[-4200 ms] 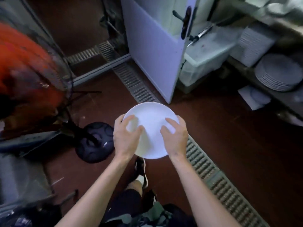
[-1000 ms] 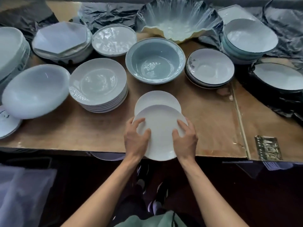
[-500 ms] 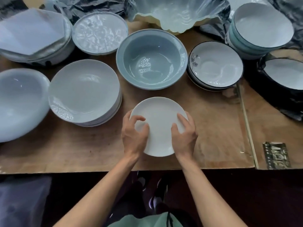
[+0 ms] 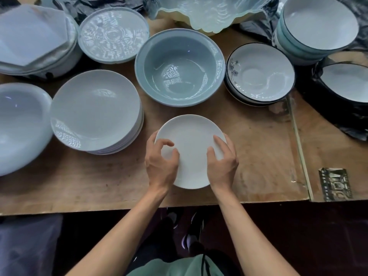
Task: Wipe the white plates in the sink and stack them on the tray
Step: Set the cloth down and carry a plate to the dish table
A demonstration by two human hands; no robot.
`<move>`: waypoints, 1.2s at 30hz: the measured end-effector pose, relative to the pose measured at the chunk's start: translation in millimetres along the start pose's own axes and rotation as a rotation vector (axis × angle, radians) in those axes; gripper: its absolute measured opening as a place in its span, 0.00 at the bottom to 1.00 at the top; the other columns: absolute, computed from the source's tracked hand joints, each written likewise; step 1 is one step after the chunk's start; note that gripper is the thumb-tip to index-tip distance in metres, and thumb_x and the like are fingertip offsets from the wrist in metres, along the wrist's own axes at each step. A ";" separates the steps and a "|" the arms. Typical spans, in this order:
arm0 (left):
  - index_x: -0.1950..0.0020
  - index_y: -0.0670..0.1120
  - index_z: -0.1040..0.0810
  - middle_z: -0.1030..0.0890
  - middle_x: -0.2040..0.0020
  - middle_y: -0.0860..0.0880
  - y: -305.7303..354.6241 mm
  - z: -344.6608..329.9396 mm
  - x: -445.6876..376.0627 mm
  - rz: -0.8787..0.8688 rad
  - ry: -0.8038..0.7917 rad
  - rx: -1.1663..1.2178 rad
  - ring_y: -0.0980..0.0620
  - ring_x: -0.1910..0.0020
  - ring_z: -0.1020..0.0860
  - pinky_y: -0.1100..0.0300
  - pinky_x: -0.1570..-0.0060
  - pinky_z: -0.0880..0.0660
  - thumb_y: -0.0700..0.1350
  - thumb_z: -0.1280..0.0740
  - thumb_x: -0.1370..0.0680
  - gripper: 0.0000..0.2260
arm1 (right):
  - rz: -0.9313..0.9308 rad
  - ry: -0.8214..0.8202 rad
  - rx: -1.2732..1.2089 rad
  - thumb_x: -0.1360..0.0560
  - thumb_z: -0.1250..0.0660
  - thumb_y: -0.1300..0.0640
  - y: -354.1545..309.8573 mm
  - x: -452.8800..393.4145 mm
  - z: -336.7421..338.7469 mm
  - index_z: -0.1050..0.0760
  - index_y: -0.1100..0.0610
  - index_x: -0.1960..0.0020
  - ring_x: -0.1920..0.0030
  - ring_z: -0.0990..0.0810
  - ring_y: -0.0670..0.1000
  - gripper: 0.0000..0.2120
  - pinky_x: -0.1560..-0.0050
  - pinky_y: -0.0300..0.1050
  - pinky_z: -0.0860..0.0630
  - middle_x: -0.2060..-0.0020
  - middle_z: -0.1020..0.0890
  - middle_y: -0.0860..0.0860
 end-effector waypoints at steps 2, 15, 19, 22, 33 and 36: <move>0.54 0.50 0.22 0.24 0.33 0.52 0.3 -0.2 -0.1 0.000 0.007 0.000 0.54 0.33 0.27 0.82 0.45 0.40 0.40 0.29 0.29 0.07 | 0.001 0.002 0.003 0.24 0.31 0.63 0.7 0.4 -0.5 0.18 0.56 0.37 0.33 0.25 0.48 0.16 0.38 0.20 0.38 0.31 0.24 0.50; 0.55 0.50 0.23 0.21 0.34 0.53 0.0 -4.1 0.4 0.000 0.034 0.005 0.56 0.35 0.24 0.79 0.45 0.35 0.40 0.30 0.29 0.07 | -0.016 -0.005 -0.007 0.23 0.31 0.63 6.0 -0.2 -3.4 0.18 0.57 0.37 0.34 0.24 0.49 0.15 0.40 0.18 0.38 0.31 0.24 0.50; 0.55 0.50 0.23 0.20 0.35 0.55 -1.5 -4.6 -1.8 0.033 0.041 0.011 0.59 0.37 0.24 0.81 0.47 0.36 0.40 0.30 0.29 0.06 | -0.021 -0.001 -0.002 0.23 0.31 0.62 6.0 0.5 -4.6 0.19 0.56 0.37 0.33 0.25 0.49 0.15 0.40 0.18 0.39 0.30 0.24 0.50; 0.54 0.49 0.23 0.20 0.34 0.54 -3.7 -5.9 -3.3 0.039 0.032 0.011 0.58 0.38 0.24 0.81 0.47 0.37 0.40 0.30 0.28 0.06 | -0.022 -0.002 0.010 0.22 0.32 0.62 6.9 0.1 -5.9 0.19 0.56 0.36 0.33 0.25 0.49 0.15 0.40 0.17 0.40 0.30 0.25 0.50; 0.35 0.50 0.20 0.32 0.24 0.46 -9.2 4.5 -10.4 -0.062 -0.210 -0.208 0.46 0.24 0.36 0.47 0.28 0.35 0.43 0.30 0.23 0.16 | 0.020 -0.106 0.157 0.24 0.33 0.62 -0.5 -3.3 -3.5 0.22 0.55 0.35 0.33 0.29 0.56 0.18 0.33 0.50 0.29 0.31 0.27 0.53; 0.34 0.45 0.20 0.32 0.24 0.40 -4.2 11.1 -15.8 -0.325 -0.273 -0.432 0.39 0.23 0.36 0.35 0.27 0.38 0.42 0.29 0.24 0.18 | 0.017 -0.188 0.178 0.22 0.34 0.60 -2.4 -5.3 4.3 0.23 0.54 0.33 0.31 0.30 0.55 0.18 0.32 0.48 0.30 0.29 0.28 0.52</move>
Point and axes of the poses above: each hand's wrist, its own x-axis away from the middle knuckle, its own z-axis out of the back of the hand, y = z × x, the point moved 1 cm from there along -x, towards the middle knuckle
